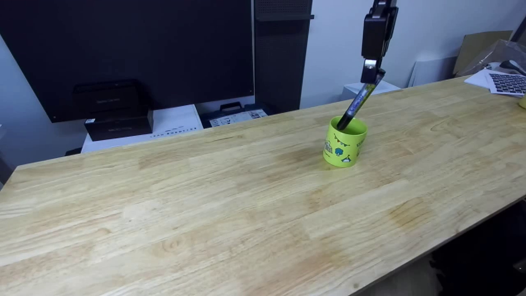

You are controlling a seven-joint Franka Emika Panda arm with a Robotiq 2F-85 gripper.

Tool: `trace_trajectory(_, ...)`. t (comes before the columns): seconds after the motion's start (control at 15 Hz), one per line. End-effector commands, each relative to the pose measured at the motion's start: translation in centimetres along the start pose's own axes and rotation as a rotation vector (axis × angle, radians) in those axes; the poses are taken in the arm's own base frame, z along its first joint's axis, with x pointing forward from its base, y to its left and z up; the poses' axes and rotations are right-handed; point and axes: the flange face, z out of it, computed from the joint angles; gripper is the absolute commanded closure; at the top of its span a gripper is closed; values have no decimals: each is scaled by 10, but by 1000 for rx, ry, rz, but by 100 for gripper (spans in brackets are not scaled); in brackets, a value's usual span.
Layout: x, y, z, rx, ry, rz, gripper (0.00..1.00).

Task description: Take the marker out of the yellow mug

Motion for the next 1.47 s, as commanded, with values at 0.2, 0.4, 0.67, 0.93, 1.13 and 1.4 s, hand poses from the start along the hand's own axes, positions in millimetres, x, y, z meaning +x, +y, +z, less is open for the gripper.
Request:
trace_trajectory(0.2,-10,-27,-37,141,-70,70,94)
trace_trajectory(0.4,-6,-6,-32,248,-71,147,94)
trace_trajectory(0.67,7,19,-19,396,-59,289,94)
trace_trajectory(0.93,25,37,3,428,-127,457,94)
trace_trajectory(1.13,39,48,16,375,-180,587,94)
trace_trajectory(1.4,56,49,29,385,-278,687,94)
